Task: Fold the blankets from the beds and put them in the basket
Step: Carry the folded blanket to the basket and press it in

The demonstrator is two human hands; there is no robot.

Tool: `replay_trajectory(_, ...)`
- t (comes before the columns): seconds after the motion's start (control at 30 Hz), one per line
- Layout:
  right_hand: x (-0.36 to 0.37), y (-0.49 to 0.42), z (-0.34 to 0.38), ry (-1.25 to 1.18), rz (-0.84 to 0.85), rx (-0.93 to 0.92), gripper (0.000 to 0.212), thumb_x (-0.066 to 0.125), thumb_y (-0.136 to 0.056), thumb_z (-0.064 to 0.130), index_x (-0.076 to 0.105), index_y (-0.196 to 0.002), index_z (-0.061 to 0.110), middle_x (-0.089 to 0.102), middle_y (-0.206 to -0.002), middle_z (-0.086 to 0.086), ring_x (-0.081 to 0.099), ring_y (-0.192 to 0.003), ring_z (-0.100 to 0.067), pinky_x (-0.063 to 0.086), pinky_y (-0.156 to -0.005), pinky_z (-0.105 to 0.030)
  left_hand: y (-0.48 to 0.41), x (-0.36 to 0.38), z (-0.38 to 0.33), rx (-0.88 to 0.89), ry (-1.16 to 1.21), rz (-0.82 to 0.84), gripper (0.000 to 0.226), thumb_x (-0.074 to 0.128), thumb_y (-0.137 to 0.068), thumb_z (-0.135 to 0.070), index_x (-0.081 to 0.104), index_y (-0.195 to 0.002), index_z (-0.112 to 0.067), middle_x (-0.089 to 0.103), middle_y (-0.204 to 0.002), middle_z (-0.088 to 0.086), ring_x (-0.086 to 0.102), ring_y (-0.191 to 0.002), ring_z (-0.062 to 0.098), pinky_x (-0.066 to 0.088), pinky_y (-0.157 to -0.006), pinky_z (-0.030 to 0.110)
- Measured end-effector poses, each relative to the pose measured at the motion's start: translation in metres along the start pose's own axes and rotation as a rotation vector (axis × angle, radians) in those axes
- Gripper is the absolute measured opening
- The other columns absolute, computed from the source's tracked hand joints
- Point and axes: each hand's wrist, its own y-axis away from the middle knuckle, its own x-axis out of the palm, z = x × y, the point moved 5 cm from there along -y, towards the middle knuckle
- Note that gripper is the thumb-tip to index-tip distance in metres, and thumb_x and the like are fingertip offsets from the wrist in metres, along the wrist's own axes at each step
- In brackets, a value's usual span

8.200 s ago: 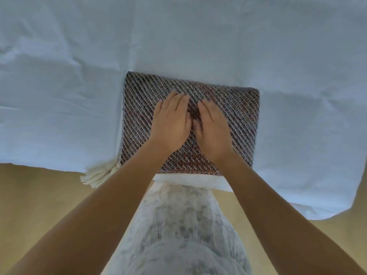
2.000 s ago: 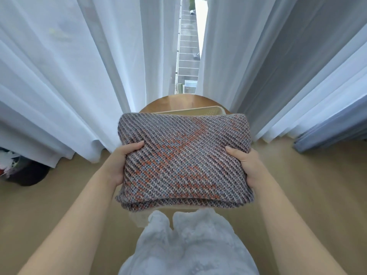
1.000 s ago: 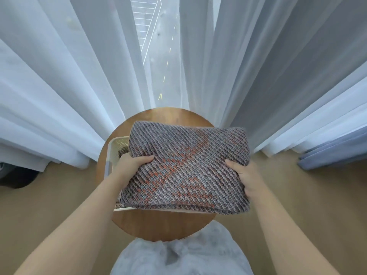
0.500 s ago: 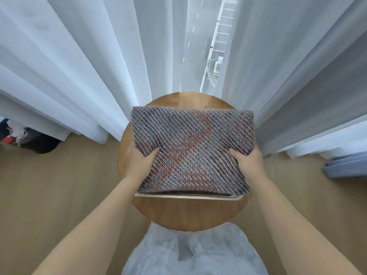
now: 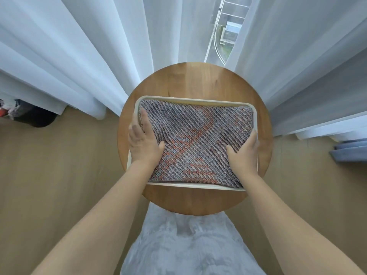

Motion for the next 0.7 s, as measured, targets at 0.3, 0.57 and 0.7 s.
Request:
replay_trajectory(0.3,0.028,-0.036,0.029,0.527,0.136,-0.423,0.078,0.029,-0.086,0.06,0.001,-0.15,0.025,-0.01,-0.157,-0.015,-0.014,-0.144,-0.03,-0.013,-0.113,-0.044,-0.003,0.044,-0.001,0.134,-0.249,0.312,0.137,0.052,-0.054,-0.088,-0.036,-0.139,-0.026,-0.033,-0.149,0.022,-0.029,-0.138,0.038,-0.013,-0.114,0.05)
replay_trajectory(0.57,0.074,-0.063,-0.025,0.713,0.14,-0.357,0.082,0.011,-0.082,0.067,-0.003,-0.15,0.024,-0.008,-0.157,-0.018,-0.009,-0.144,-0.034,-0.013,-0.112,-0.038,-0.029,0.085,0.02,0.109,-0.188,0.389,0.14,0.051,-0.047,-0.09,-0.037,-0.137,-0.028,-0.028,-0.15,0.023,-0.024,-0.141,0.035,-0.016,-0.112,0.041)
replay_trajectory(0.7,0.092,-0.075,-0.036,0.642,0.01,-0.411,0.075,0.028,-0.087,0.056,0.013,-0.148,0.016,0.016,-0.153,-0.026,0.013,-0.14,-0.041,-0.001,-0.112,-0.04,-0.038,0.102,0.023,0.118,-0.164,0.392,0.14,0.053,-0.047,-0.089,-0.027,-0.143,-0.026,-0.024,-0.152,0.024,-0.021,-0.142,0.033,-0.016,-0.112,0.039)
